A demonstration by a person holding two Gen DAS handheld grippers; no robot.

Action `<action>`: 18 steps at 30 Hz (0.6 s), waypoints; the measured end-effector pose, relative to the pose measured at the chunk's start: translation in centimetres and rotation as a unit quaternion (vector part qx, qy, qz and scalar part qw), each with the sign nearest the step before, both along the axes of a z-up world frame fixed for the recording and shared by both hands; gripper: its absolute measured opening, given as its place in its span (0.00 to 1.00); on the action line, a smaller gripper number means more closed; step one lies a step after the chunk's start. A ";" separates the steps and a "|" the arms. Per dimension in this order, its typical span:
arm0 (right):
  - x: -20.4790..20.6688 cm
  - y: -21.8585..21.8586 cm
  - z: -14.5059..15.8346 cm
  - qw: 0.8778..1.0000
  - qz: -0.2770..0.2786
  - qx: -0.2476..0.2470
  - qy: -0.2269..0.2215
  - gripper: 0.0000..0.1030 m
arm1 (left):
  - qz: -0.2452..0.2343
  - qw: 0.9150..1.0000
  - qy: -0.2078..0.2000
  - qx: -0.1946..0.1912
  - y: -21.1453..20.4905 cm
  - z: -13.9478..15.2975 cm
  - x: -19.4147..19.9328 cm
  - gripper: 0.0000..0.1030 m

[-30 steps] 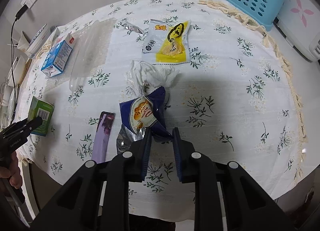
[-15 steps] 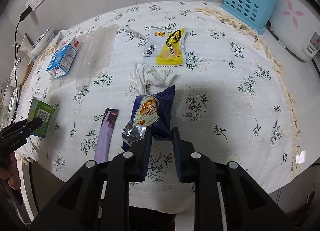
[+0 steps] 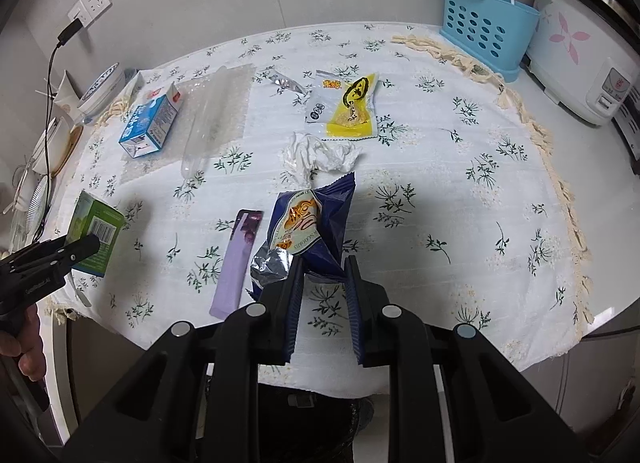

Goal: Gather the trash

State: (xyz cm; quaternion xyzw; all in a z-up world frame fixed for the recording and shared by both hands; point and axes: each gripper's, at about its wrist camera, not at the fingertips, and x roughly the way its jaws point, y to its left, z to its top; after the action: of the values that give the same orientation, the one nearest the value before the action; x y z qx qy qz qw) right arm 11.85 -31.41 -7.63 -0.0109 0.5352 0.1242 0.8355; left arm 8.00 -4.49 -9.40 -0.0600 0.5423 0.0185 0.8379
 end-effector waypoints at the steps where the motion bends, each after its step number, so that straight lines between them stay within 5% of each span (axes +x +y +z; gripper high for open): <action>1: -0.2 0.0 0.2 1.000 0.001 0.001 -0.002 0.19 | -0.001 1.000 0.000 -0.001 -0.1 0.1 -0.2 0.50; 18: -4.8 0.7 4.3 0.999 0.013 0.011 -0.041 0.19 | -0.014 1.000 -0.012 -0.018 -1.6 2.2 -3.2 0.50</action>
State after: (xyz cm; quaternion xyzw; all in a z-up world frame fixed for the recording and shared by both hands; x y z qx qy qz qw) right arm 7.09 -30.75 -3.33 -0.0133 0.4987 0.1406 0.8552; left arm 4.80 -6.08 -7.21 -0.0674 0.5328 -0.0033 0.8435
